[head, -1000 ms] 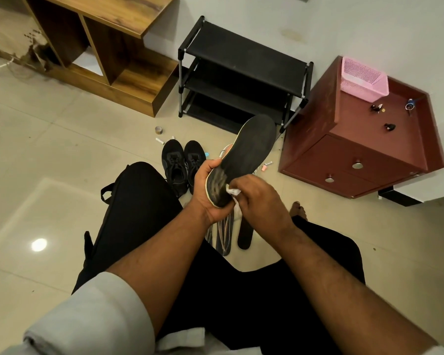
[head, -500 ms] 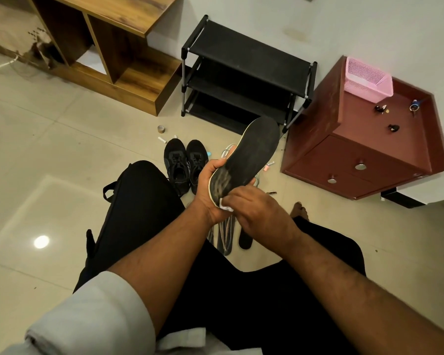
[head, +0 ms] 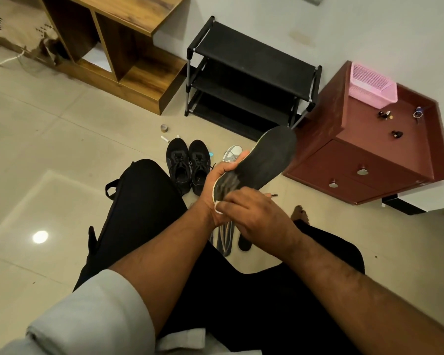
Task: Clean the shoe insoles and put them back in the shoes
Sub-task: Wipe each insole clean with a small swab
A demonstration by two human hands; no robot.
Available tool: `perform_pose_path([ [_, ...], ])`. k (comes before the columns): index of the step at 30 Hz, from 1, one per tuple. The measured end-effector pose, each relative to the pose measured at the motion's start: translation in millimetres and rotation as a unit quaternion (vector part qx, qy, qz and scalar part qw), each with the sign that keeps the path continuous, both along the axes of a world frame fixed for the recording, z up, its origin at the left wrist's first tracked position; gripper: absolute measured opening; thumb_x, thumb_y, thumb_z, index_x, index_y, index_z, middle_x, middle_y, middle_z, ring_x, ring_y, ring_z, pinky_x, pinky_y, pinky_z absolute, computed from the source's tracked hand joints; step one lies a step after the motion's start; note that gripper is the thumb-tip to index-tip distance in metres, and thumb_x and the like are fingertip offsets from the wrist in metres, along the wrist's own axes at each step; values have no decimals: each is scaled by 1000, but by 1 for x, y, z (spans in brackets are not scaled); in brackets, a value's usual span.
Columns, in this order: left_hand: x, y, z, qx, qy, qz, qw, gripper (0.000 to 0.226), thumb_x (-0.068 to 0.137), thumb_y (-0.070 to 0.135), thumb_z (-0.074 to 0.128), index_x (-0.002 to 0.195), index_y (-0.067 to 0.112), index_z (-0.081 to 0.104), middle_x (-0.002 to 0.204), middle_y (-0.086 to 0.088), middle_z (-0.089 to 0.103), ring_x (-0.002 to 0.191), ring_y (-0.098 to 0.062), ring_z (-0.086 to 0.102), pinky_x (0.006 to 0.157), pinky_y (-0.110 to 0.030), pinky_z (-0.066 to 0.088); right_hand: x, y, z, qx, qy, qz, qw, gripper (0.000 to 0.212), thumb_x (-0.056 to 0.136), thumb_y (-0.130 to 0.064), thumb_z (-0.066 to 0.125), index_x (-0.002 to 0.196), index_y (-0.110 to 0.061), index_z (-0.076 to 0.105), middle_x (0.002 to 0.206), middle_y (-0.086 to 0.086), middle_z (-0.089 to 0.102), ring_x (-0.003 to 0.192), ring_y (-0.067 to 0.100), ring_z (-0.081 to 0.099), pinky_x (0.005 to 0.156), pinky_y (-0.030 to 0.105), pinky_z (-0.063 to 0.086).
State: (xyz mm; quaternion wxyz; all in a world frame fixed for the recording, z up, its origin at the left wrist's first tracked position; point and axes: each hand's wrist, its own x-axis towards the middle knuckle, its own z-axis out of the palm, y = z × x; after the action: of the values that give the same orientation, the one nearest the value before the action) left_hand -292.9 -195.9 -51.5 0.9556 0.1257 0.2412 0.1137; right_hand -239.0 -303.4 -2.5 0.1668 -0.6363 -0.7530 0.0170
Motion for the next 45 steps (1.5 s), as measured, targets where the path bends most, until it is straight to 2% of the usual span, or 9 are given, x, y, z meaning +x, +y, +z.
perform_pose_path([
  [5,-3,-5,-5,-19,18,-52,998,34,90,36,54,69,13,68,59,2,58,59,-11,61,68,-21,45,4,17,4,45,2,-40,998,28,89,-16,50,102,1,68,96,15,68,87,24,62,81,29,49],
  [9,-4,-4,-9,-23,17,-42,999,28,84,36,62,71,13,68,63,1,58,65,-13,59,75,-24,43,-1,19,-1,42,12,-66,997,29,89,-18,50,103,1,68,97,16,68,86,25,63,79,30,51],
  [14,-1,-2,-4,-29,1,27,999,43,83,30,54,123,15,62,120,-9,64,110,-30,59,86,-50,55,-6,-5,-10,-4,17,-35,999,31,91,-20,46,105,-3,68,98,11,68,88,19,60,82,23,45],
  [20,-4,-5,-4,-20,29,-38,999,34,90,34,54,70,11,69,60,0,59,58,-13,60,59,-23,52,0,14,-5,39,19,-73,996,29,89,-19,50,102,0,68,96,14,68,86,23,64,80,29,51],
  [25,-4,-8,-11,-36,37,-25,998,28,85,36,62,70,14,69,69,0,58,69,-13,58,77,-25,45,-3,22,-6,42,23,-103,994,32,91,-22,48,104,-1,68,99,14,68,89,24,64,83,30,53],
  [29,-4,-4,-6,-46,-9,32,998,29,83,29,57,102,17,74,111,-10,70,96,-28,67,107,-49,40,-9,0,-14,32,49,-81,995,27,89,-15,48,101,-2,69,95,13,68,83,22,62,78,29,50],
  [34,-2,-6,-4,-32,-8,20,999,33,81,30,58,106,16,75,111,-11,68,101,-27,63,108,-47,40,-7,-2,-14,31,45,-86,995,28,89,-17,48,101,-3,69,96,11,68,86,20,62,81,26,49],
  [39,-4,-7,-8,-43,25,8,999,36,87,38,55,70,11,73,67,-1,61,68,-14,62,76,-25,49,0,22,-5,66,61,-145,985,32,91,-19,44,100,1,69,96,14,69,88,25,64,83,32,53],
  [45,-1,-4,-8,-32,-2,54,998,29,87,32,56,98,15,77,110,-14,69,103,-29,62,113,-47,35,-12,-2,-20,51,75,-130,987,26,89,-13,49,103,-3,69,98,12,68,87,23,63,82,32,53],
])
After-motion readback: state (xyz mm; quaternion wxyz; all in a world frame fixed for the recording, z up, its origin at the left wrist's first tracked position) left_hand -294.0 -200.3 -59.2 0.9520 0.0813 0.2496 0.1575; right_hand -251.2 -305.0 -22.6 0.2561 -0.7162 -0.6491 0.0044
